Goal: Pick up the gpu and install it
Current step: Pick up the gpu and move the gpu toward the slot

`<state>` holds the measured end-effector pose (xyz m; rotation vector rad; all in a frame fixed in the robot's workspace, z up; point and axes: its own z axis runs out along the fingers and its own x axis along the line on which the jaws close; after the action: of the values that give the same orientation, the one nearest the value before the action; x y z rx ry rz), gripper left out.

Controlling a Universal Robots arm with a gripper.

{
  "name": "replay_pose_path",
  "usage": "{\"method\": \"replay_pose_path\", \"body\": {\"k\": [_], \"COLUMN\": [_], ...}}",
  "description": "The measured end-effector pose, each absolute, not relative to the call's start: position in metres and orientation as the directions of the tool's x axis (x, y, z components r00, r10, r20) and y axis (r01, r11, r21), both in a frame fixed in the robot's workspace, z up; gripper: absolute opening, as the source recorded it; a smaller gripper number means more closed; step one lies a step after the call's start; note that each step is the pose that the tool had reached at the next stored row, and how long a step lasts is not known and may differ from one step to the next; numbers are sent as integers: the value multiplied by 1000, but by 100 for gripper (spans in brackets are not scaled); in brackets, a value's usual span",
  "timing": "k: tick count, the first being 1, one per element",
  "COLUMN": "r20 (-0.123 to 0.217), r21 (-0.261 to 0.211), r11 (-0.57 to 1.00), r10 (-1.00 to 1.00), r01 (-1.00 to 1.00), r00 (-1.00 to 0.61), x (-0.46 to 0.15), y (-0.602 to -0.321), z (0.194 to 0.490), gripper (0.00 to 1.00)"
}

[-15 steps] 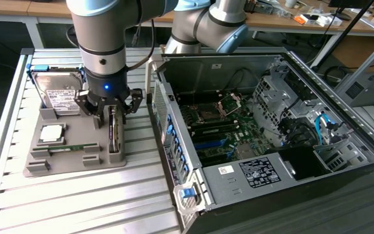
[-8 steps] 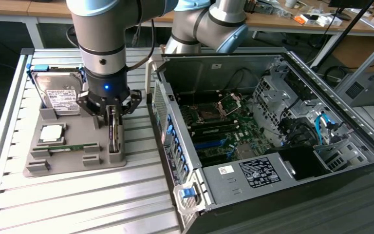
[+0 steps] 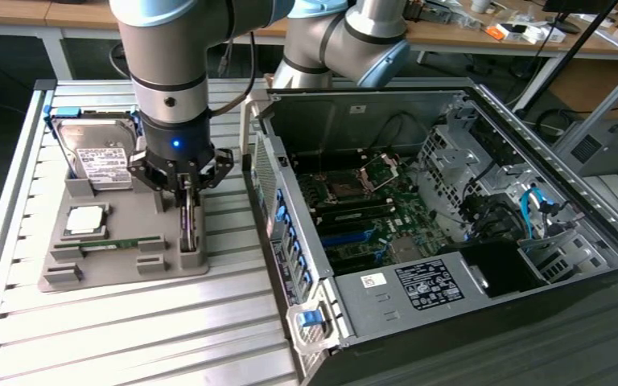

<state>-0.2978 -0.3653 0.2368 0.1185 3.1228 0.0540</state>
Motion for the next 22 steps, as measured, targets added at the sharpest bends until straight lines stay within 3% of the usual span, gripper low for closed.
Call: {"method": "replay_pose_path", "body": {"k": [22], "r20": [-15], "r21": [36], "r11": [996], "r10": [76], "r01": [75], "r00": [-997], "x": [-297], "y": [-365], "z": [243], "gripper": [30]}}
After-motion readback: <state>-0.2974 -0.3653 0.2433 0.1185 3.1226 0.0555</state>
